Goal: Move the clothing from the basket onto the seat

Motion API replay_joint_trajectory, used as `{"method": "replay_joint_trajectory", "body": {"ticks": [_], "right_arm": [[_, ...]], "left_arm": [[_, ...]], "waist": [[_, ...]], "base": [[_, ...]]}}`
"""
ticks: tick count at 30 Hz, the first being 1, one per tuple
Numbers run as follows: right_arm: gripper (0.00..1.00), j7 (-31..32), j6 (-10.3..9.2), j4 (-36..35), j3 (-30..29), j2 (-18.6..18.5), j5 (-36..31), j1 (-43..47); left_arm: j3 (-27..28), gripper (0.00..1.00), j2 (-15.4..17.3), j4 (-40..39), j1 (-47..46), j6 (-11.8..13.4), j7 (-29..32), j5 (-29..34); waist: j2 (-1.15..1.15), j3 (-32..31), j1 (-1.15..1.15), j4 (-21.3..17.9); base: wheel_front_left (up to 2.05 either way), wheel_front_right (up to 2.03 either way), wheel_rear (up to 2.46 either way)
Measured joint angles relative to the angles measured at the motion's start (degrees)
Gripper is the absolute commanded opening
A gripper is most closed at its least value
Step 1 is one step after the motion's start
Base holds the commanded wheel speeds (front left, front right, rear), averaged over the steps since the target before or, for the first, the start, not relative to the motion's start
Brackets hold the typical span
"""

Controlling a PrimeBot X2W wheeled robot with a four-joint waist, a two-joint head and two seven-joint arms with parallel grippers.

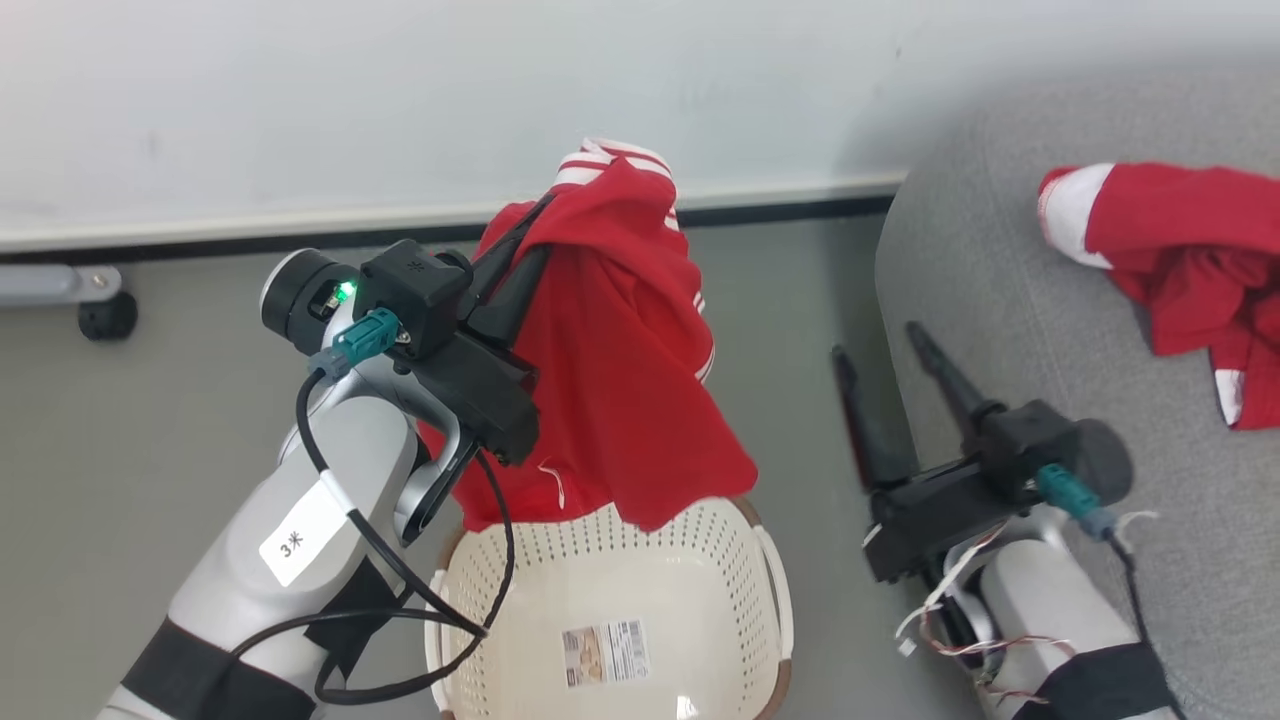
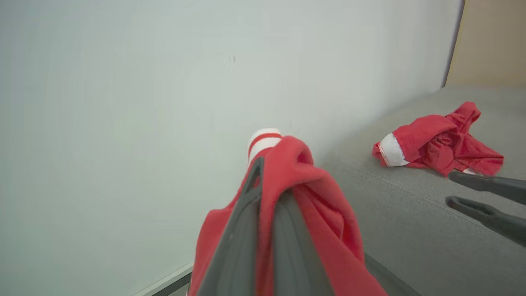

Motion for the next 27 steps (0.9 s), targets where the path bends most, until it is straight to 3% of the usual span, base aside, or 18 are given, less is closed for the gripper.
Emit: {"method": "replay_joint_trajectory", "body": {"ticks": [4, 10, 27], "right_arm": [[1.0, 0.0, 2.71, 2.42, 3.74, 1.49, -0.05, 0.2], [1.0, 0.0, 4.76, 6.05, 9.4, 2.69, -0.25, 0.96], [1.0, 0.01, 5.79, 14.77, 20.85, 3.11, 3.23, 0.54]], "left_arm": [[-0.76, 0.0, -0.26, 0.45, 0.09, 0.0, 0.01, -1.42], [-2.37, 0.0, -1.05, 1.36, 1.51, 0.0, 0.62, -2.36], [-6.73, 0.0, -4.48, -0.88, 5.49, -0.01, 4.9, -5.36]], "waist": [[0.0, -3.83, 0.0, 0.26], [0.0, -8.37, 0.0, 0.44], [0.0, -18.19, 0.0, 3.14]], "base": [[0.0, 0.0, 0.0], [0.0, 0.0, 0.0], [0.0, 0.0, 0.0]]}}
